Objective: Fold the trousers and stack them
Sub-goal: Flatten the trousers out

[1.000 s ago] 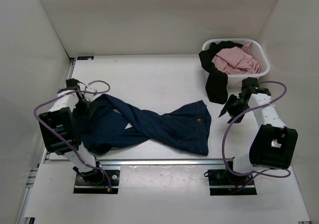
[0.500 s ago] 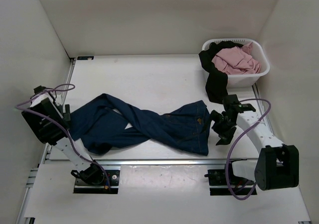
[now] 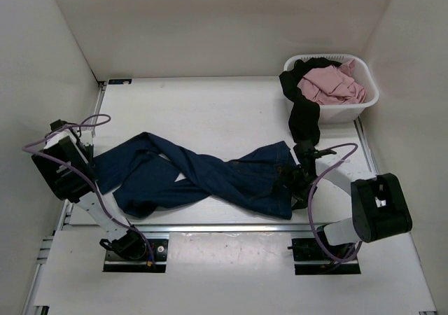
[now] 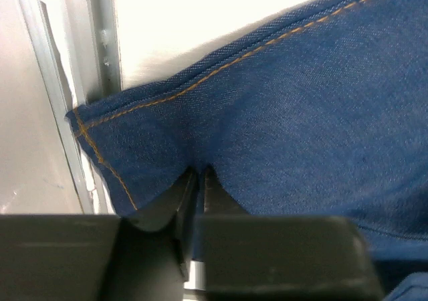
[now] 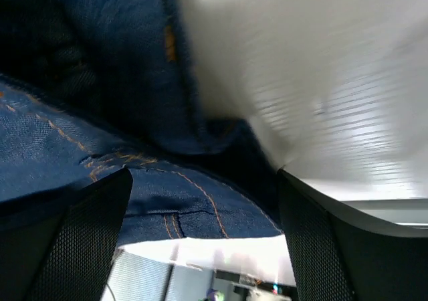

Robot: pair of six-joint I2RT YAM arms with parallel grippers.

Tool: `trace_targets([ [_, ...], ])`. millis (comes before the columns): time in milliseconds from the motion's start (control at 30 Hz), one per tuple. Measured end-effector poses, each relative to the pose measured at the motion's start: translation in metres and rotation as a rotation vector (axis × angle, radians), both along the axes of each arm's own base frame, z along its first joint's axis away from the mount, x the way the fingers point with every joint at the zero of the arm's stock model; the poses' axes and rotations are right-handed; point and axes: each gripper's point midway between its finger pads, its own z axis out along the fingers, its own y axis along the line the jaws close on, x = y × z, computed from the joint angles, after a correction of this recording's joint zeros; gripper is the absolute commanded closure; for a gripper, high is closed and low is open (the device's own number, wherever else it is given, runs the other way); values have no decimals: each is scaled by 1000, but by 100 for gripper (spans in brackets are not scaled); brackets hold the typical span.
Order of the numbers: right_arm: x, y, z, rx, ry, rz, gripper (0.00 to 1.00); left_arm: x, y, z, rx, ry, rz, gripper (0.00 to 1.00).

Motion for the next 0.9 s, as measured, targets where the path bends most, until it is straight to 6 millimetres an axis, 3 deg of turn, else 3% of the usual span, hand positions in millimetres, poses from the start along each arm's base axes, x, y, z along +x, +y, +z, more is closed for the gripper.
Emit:
trace_targets([
  [33,-2,4,0,8,11,9,8,1,-2,0,1,-9,-17,86],
  [67,-3,8,0,14,19,17,14,1,-2,1,6,-17,-27,86],
  [100,-4,11,0,20,27,27,28,1,-3,1,10,-25,-32,86],
  [167,-7,15,-2,29,46,47,70,1,-3,2,18,-43,-39,86],
  [200,-7,16,-5,32,57,54,99,1,-2,4,22,-48,-42,86],
  [333,-3,8,-5,56,95,27,100,3,-1,9,28,-50,-55,86],
  [433,41,-19,23,40,23,-35,100,21,8,33,78,-85,-86,86],
  [467,68,-30,45,38,-33,-57,100,31,12,46,105,-109,-101,86],
  [567,158,-69,128,20,-315,-88,100,77,24,114,232,-251,-159,86],
  [633,191,-95,183,9,-485,-98,100,103,26,168,316,-359,-195,86],
  [700,194,-115,214,9,-559,-114,100,120,22,222,394,-476,-229,86],
  [767,174,-124,219,17,-547,-126,100,119,15,260,450,-549,-258,86],
  [833,147,-126,204,25,-489,-141,100,100,8,276,490,-573,-279,81],
  [900,114,-123,178,40,-403,-165,100,73,-1,266,499,-539,-308,62],
])
